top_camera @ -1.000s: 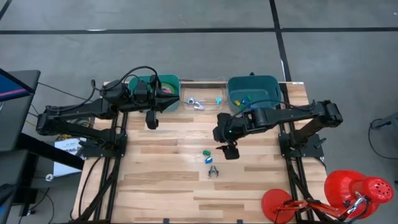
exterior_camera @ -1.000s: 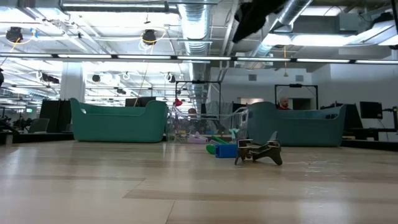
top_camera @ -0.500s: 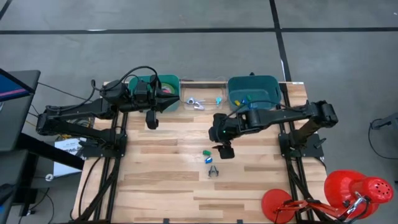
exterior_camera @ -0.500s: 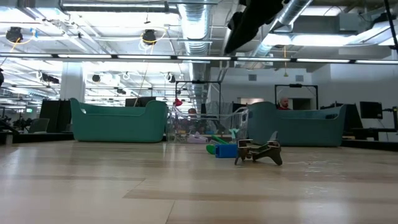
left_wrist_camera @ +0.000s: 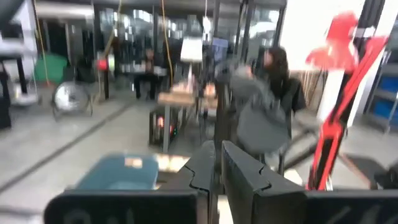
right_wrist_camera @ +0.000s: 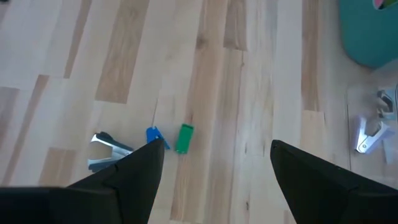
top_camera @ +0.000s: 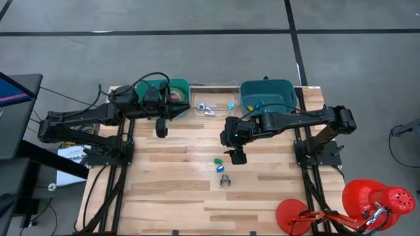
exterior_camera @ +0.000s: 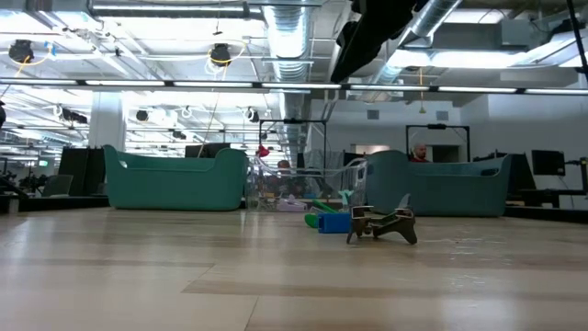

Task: Pick and place Stapler, Stapler remover, tape
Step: Put the green stapler into the dark blue bin

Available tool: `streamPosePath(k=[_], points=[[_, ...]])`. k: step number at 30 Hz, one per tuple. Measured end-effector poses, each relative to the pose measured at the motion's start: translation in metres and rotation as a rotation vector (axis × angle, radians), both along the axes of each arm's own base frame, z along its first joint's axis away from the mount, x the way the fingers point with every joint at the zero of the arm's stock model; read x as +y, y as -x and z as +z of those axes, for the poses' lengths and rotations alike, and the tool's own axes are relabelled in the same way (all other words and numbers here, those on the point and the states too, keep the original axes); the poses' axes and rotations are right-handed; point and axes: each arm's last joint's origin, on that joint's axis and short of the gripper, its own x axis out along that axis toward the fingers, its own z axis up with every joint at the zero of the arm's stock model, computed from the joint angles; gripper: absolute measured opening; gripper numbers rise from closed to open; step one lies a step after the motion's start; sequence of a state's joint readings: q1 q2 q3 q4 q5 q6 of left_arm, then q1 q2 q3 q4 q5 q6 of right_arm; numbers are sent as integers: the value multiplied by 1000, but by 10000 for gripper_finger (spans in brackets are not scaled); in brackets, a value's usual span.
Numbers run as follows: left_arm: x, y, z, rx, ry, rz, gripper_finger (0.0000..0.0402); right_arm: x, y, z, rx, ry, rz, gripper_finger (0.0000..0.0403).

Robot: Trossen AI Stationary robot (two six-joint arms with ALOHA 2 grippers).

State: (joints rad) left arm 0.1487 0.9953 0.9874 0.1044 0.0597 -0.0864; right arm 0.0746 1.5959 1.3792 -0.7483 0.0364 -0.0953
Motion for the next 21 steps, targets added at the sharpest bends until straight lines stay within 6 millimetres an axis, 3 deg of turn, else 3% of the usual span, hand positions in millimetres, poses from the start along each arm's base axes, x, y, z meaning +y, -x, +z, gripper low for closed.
streamPosePath(k=[21], points=[[-2,13,-53,569,147,12,21,0,0,0,-1,-3,-32,286]])
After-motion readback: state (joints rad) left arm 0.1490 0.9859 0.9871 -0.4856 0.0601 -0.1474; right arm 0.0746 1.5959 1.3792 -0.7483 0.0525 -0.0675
